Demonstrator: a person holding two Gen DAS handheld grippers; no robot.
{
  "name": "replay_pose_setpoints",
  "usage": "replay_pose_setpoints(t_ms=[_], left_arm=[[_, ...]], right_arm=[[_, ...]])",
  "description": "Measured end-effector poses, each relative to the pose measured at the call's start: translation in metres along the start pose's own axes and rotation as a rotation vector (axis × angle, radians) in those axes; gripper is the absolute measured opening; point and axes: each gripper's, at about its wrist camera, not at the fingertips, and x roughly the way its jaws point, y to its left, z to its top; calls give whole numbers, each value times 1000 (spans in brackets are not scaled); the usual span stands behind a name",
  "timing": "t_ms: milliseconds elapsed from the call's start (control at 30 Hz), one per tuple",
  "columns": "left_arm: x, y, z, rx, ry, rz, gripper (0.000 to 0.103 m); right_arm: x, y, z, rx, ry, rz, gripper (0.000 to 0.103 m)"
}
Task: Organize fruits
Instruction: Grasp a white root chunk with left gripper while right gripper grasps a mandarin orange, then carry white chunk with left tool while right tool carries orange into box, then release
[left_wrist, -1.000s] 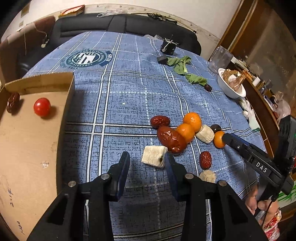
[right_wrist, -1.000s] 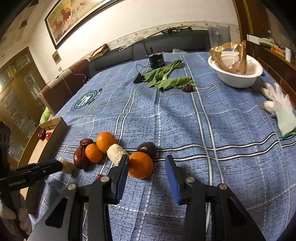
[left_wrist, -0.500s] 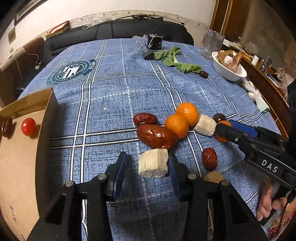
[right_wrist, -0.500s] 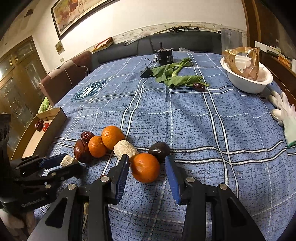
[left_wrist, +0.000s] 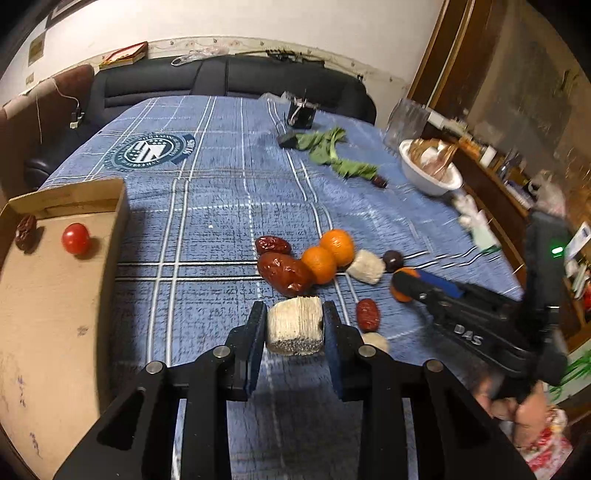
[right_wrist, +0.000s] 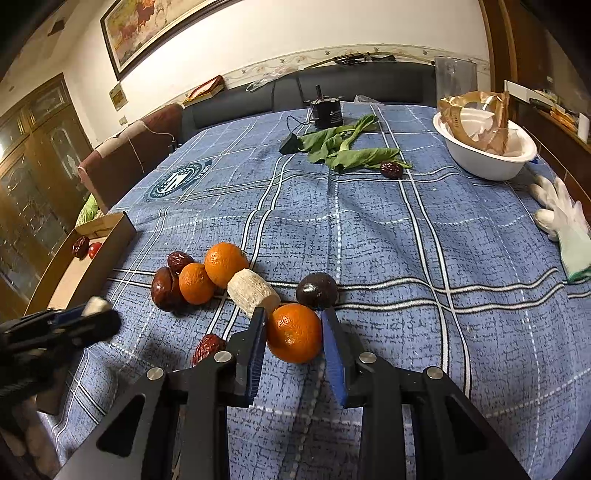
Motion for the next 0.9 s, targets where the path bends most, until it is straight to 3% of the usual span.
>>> replay_pose_setpoints(t_ms=[133,333,633,900], left_arm=[[-30,20,-1,-31,-35,-4,29],[-63,80,-5,-98,-53,97,29],[-84,171,10,-188,-22,264,29],[-59,239,38,-297,54,320,29]], right_arm=[[-11,2,1,12,-12,3,32],[-43,35,15,-39,-56,55,32],[-38,144,35,-203,-28,176,33],[18,249,44,-327,70,251,33]])
